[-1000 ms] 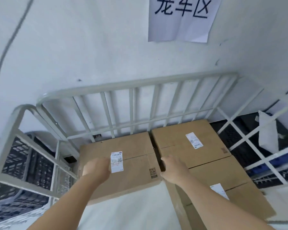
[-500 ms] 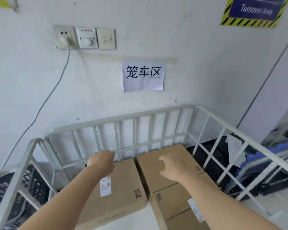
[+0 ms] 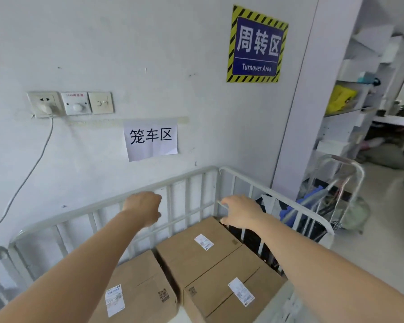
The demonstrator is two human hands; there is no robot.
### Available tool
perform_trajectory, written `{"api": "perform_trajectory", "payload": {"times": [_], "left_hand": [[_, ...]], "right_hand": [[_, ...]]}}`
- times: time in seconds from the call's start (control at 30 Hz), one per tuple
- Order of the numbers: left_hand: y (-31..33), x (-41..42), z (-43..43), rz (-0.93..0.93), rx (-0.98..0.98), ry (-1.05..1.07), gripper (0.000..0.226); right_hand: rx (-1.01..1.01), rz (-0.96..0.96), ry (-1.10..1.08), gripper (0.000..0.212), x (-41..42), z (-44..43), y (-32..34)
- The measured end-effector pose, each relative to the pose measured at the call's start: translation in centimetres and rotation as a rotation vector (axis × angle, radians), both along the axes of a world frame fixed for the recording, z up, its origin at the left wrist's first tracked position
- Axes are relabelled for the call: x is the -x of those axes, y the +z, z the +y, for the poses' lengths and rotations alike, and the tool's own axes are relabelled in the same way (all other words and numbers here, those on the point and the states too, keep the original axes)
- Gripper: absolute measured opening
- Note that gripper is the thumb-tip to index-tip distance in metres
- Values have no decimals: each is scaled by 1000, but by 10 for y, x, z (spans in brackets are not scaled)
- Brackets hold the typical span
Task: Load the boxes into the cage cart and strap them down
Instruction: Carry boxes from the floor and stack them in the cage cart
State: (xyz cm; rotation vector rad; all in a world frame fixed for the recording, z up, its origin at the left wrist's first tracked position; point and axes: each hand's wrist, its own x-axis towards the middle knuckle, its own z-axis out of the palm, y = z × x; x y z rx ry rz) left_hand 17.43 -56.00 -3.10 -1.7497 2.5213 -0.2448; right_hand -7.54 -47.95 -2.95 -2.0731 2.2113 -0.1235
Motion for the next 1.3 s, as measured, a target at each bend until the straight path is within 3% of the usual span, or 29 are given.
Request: {"api": "perform_trajectory", "payload": {"times": [0.17, 0.6, 0.87, 1.3], "left_hand": [[29, 31, 16, -16, 75, -145, 30], [53, 172, 97, 5, 96, -557, 39], [51, 285, 206, 47, 92, -870, 17], [4, 450, 428, 113, -40, -1196, 40]], "right_hand": [[40, 24, -147, 55, 21, 50, 26], [6, 175, -602, 34, 97, 235, 51], [-67, 155, -896, 44, 154, 381, 51], [-65, 83, -1291, 54, 217, 643, 24]]}}
